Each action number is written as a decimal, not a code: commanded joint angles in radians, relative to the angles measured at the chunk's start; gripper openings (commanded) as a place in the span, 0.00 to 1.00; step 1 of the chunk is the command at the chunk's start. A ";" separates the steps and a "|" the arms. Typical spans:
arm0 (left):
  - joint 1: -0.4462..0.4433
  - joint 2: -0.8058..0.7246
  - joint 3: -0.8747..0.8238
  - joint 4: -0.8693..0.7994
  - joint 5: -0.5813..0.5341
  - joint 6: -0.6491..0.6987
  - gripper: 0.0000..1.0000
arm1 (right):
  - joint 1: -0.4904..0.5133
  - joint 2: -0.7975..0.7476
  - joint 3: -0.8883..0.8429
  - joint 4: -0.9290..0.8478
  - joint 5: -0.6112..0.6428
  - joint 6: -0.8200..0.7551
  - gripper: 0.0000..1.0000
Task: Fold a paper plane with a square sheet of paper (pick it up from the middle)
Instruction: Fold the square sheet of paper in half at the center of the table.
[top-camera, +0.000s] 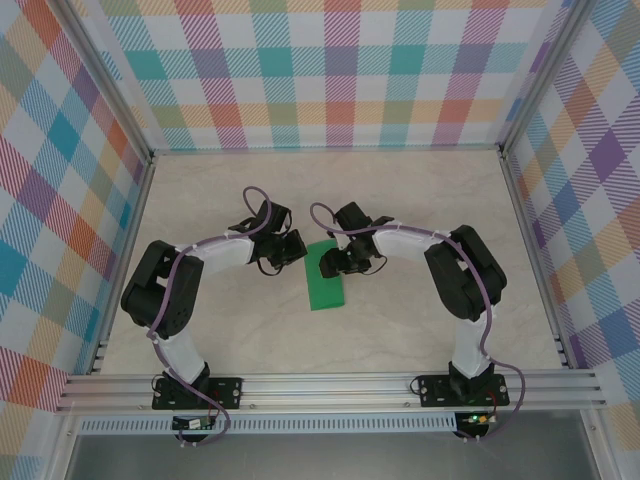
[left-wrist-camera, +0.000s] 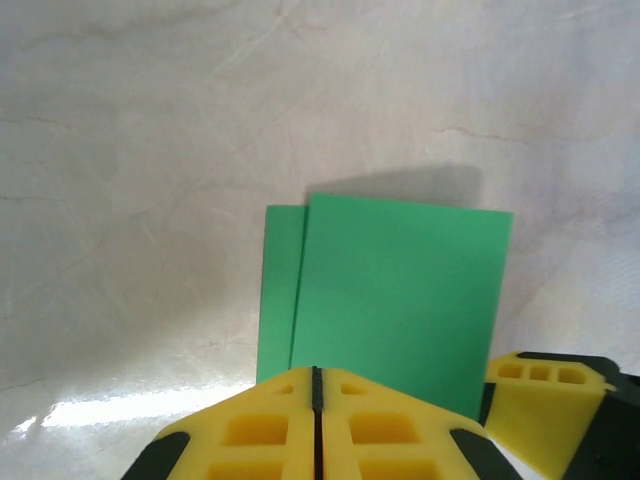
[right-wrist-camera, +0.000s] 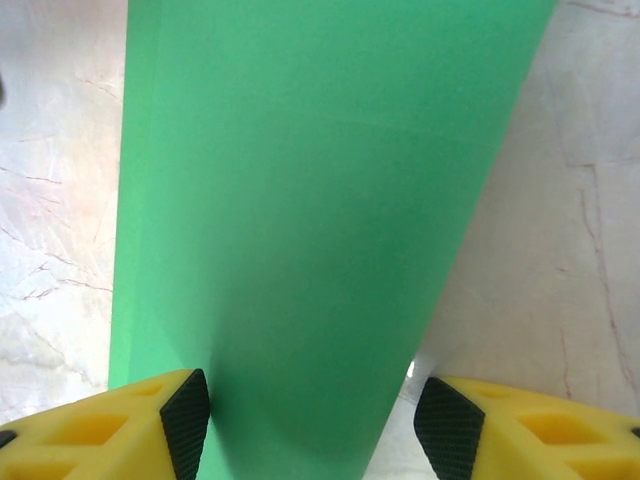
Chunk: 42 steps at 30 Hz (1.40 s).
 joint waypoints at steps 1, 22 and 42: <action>0.009 -0.028 -0.010 -0.007 -0.013 -0.018 0.09 | 0.022 0.184 -0.031 0.001 0.183 -0.049 0.65; 0.011 0.157 0.076 0.040 0.178 -0.001 0.00 | 0.046 0.188 -0.014 0.036 0.140 -0.007 0.65; 0.010 0.167 0.078 -0.083 0.092 0.059 0.00 | -0.090 -0.045 -0.033 0.149 -0.359 0.278 0.58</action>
